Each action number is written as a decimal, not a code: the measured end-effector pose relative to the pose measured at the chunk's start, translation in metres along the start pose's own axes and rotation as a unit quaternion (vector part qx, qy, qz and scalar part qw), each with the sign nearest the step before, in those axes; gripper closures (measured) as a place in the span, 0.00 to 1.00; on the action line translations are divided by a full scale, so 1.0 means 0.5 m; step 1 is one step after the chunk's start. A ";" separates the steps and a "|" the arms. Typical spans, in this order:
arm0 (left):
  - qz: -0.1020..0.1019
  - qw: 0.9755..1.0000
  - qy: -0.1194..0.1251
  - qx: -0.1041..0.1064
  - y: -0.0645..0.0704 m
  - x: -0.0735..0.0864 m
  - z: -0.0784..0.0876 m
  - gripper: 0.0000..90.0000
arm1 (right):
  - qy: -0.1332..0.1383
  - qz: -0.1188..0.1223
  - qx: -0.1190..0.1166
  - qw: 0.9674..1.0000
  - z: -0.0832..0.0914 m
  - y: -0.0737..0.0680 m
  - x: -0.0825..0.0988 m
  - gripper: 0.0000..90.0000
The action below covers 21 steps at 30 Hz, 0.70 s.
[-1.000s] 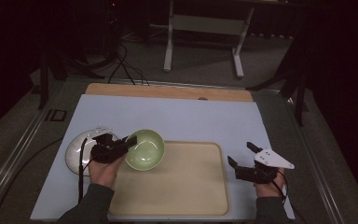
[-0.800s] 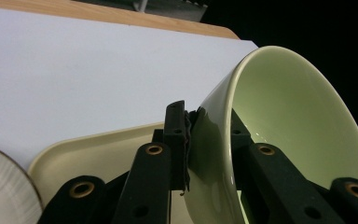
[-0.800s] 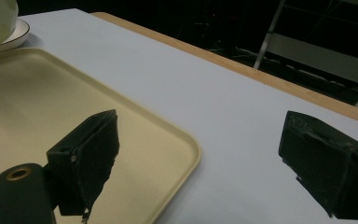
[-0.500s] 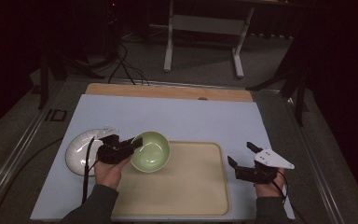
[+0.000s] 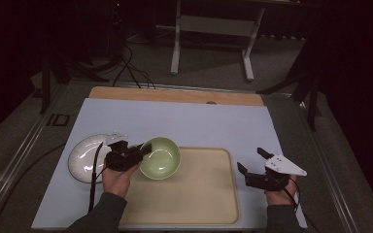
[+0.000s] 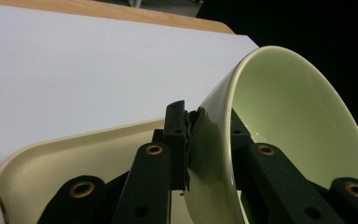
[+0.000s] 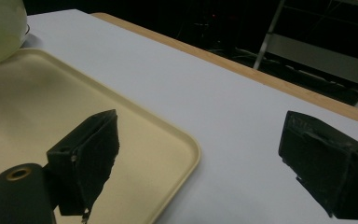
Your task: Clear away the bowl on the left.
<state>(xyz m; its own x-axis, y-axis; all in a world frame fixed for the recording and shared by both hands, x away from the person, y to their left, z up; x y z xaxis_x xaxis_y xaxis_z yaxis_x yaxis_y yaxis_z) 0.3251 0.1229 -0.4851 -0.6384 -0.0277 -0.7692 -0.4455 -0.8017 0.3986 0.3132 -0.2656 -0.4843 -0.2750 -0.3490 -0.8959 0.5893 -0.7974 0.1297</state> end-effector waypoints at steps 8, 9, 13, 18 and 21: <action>-0.003 1.000 -0.007 -0.001 0.009 0.007 -0.014 0.87 | 0.002 -0.001 0.001 1.000 0.001 0.001 0.000 0.13; -0.004 1.000 -0.009 -0.001 0.010 0.009 -0.017 0.87 | 0.002 -0.001 0.000 1.000 0.001 0.001 -0.001 0.13; -0.005 1.000 -0.012 -0.004 0.012 0.012 -0.020 0.87 | 0.003 -0.002 -0.001 1.000 0.001 0.001 -0.001 0.13; -0.004 1.000 -0.014 -0.004 0.014 0.015 -0.025 0.87 | 0.003 -0.002 -0.001 1.000 0.001 0.000 -0.001 0.13; -0.003 1.000 -0.016 -0.005 0.014 0.018 -0.029 0.87 | 0.002 -0.002 -0.001 1.000 0.000 0.001 -0.001 0.13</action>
<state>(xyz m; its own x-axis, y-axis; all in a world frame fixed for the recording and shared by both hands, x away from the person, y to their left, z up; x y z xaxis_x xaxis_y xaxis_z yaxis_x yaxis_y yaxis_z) 0.3253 0.1082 -0.4965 -0.6550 -0.0035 -0.7557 -0.4440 -0.8074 0.3886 0.3134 -0.2659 -0.4839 -0.2732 -0.3438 -0.8984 0.5897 -0.7977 0.1259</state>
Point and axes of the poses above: each handheld gripper's, and its own axes: z roughly backward along the jaws, x roughly out of its underside, y roughly to its right, the point moved 5 cm from there along -z, roughly forward along the jaws, and after that the axes turned 4 degrees about -y, right-handed, at the moved point
